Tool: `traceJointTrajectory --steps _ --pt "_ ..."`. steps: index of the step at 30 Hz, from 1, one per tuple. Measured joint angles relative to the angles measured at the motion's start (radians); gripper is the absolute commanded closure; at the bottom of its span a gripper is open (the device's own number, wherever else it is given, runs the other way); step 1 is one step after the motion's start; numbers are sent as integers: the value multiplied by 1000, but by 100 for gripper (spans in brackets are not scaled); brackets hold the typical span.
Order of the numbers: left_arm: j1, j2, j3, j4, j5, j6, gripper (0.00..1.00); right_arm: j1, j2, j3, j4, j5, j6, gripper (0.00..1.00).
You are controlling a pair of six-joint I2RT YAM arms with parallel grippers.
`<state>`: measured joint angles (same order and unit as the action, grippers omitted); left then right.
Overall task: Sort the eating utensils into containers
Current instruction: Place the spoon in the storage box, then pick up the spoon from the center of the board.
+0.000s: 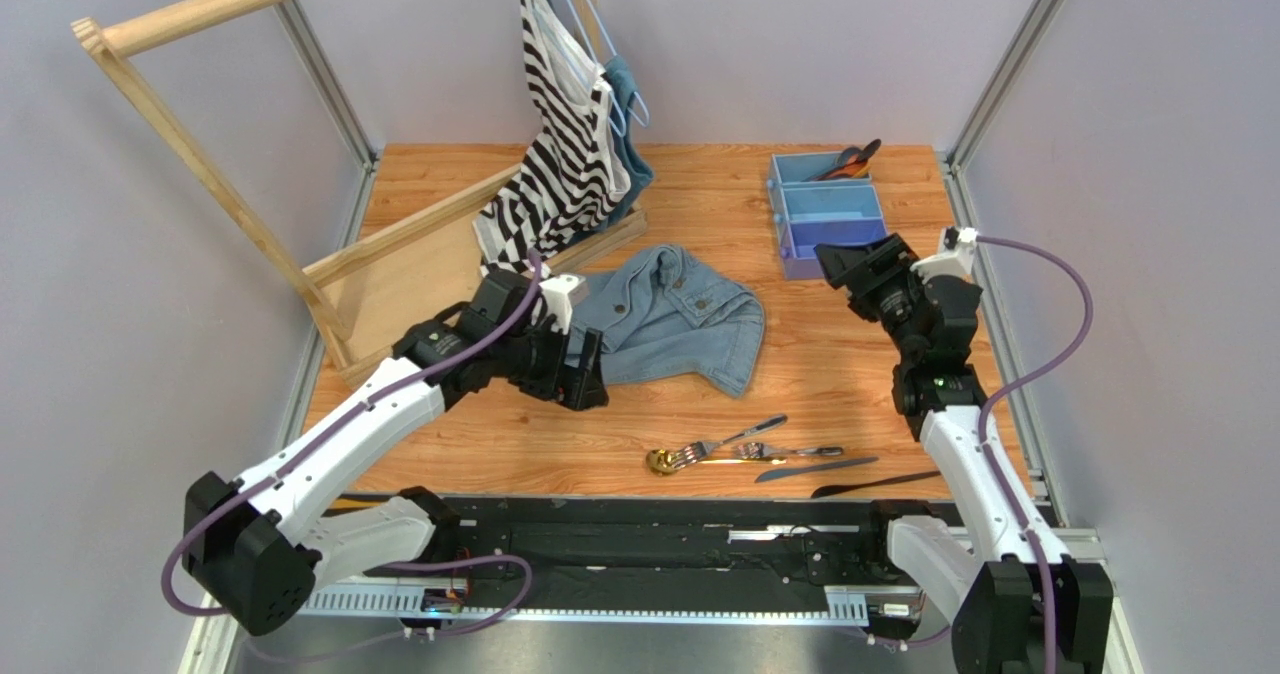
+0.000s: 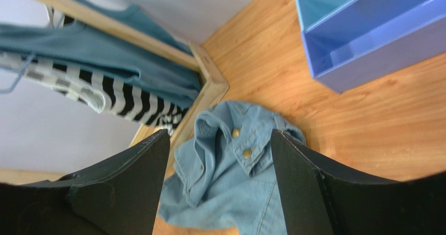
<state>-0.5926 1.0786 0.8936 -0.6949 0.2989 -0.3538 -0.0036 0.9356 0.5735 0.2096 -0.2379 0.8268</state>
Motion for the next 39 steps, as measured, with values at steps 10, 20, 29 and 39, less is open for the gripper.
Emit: traceJointTrajectory --steps 10,20,29,39 --pt "-225 253 138 43 -94 -34 7 54 -97 -124 -35 -18 -16 25" --pt "-304 374 135 121 -125 -169 21 54 -117 -131 -39 -14 -24 24" --pt "-304 367 -22 232 -89 -298 34 54 -119 -133 -46 -15 -24 24" --pt "-304 379 -114 367 -10 -385 47 54 -139 -135 -47 -15 -24 24"
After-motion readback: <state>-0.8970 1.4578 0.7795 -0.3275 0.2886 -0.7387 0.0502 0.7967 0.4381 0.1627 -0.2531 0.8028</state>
